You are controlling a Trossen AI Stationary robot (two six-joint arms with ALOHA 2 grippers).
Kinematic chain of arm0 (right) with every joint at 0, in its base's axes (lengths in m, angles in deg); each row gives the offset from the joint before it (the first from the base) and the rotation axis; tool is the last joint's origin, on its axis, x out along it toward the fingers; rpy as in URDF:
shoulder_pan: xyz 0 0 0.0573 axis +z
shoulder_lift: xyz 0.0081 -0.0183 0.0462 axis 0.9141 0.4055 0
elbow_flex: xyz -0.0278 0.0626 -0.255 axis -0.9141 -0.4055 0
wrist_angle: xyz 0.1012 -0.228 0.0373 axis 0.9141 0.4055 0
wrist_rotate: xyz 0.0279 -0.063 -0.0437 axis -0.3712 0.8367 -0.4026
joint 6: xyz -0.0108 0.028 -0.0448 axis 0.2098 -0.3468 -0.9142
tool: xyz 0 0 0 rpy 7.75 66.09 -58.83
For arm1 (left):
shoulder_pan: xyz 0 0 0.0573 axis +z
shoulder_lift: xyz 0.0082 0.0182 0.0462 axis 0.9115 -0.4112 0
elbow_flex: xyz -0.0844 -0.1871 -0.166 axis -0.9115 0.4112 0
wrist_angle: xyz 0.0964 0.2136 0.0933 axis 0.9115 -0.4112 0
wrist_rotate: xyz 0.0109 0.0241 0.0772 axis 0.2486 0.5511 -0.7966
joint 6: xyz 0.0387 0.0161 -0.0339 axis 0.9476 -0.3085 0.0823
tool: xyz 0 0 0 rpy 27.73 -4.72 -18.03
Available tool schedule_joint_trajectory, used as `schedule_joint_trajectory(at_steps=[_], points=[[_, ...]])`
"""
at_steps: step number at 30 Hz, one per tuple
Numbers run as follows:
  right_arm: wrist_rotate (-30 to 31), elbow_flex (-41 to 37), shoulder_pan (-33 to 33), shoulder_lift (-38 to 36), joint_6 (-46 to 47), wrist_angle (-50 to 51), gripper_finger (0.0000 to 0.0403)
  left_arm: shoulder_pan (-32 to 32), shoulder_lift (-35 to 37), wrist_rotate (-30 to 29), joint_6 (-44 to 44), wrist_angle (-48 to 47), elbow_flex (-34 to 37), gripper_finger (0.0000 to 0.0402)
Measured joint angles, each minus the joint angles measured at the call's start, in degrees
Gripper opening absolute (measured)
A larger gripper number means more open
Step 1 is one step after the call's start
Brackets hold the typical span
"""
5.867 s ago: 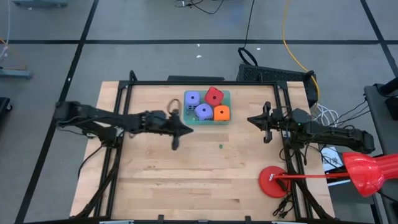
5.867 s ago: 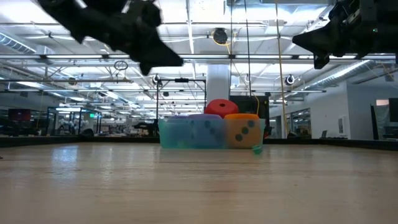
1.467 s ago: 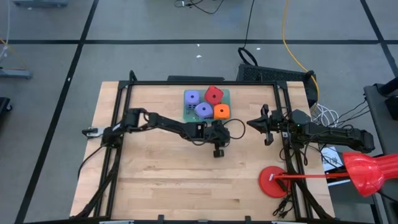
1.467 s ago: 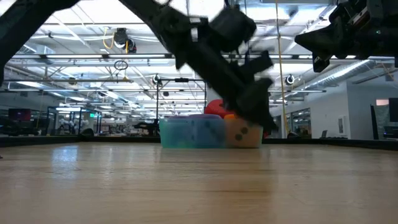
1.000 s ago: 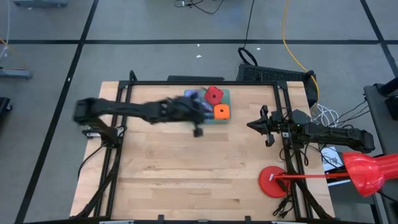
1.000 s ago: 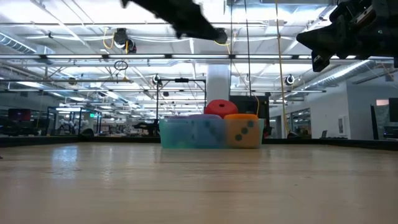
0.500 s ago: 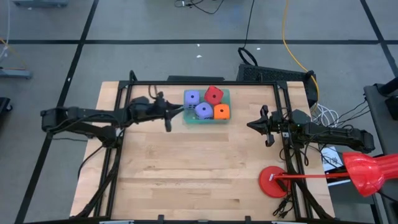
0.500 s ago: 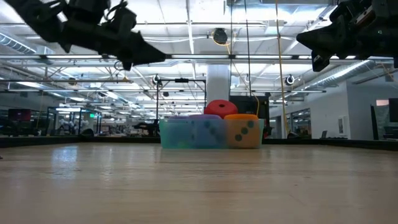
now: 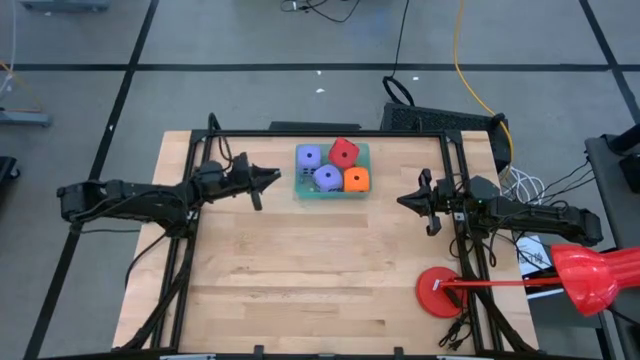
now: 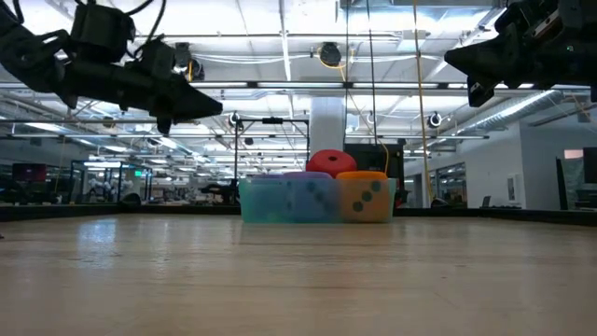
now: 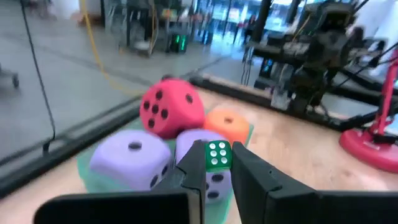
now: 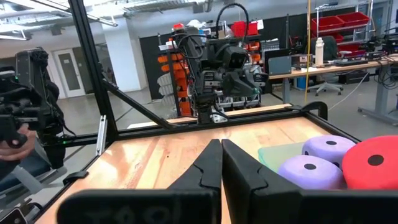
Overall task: Pick & Place Dice
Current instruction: Put the small dark green dice into the basket
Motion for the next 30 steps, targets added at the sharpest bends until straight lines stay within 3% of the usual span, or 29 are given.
schedule_joint_trajectory(at_steps=[7, 15, 23, 27, 30], points=[[0.1, 0.0, 0.0, 0.0, 0.0, -0.2, 0.0000, -0.8, -5.8, -2.7, 1.6, -15.6, -12.4, 0.0047], [-0.1, 0.0, 0.0, 0.0, 0.3, -1.1, 0.0000, -2.5, -22.1, -6.4, 7.8, -38.7, -30.3, 0.0057], [-0.2, 0.0, 0.0, 0.1, 0.4, -0.8, 0.0000, -3.1, -36.4, -6.4, 10.5, -41.9, -37.6, 0.0059], [-0.2, 0.0, 0.0, 0.2, 0.4, -0.4, 0.0000, -3.1, -38.4, -8.6, 11.1, -42.4, -39.1, 0.0069], [-0.3, 0.0, 0.0, 0.2, 0.4, -0.2, 0.0000, -3.2, -38.1, -8.8, 12.0, -42.8, -39.3, 0.0104]])
